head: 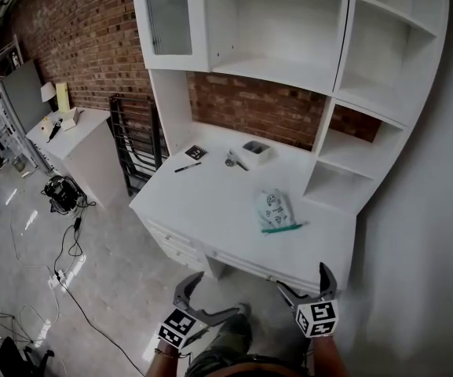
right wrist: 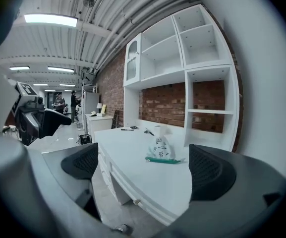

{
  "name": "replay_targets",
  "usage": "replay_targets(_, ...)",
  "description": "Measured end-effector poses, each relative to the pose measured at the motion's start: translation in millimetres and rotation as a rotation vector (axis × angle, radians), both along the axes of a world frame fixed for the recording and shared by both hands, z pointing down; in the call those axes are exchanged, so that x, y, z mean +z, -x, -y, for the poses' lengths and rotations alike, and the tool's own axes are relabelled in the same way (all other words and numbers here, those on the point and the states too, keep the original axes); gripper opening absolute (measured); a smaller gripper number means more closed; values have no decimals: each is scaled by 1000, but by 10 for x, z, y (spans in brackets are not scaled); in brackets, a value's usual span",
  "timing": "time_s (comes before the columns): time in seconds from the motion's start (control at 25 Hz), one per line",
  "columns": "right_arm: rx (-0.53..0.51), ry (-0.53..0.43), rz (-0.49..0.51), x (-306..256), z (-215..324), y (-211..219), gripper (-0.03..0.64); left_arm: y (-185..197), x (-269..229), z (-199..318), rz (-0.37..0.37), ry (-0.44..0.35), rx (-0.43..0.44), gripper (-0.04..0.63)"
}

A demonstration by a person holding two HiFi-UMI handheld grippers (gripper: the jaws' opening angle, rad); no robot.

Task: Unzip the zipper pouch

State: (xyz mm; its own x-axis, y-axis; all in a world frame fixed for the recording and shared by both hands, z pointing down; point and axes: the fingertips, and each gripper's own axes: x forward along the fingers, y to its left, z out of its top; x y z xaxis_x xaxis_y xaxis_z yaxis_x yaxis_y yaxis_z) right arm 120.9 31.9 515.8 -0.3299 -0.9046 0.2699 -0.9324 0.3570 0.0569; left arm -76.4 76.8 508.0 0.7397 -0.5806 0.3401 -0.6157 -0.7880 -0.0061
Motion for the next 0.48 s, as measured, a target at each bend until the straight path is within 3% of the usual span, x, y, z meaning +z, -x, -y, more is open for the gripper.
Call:
replay_targets(0.24, 7, 6, -11, -26, 560, -20, 566, 58, -15, 576, 7, 1, -3, 566)
replay_targets(0.48, 16, 34, -4, -27, 1024, -77, 565, 6, 80, 1035, 85, 19, 66, 566)
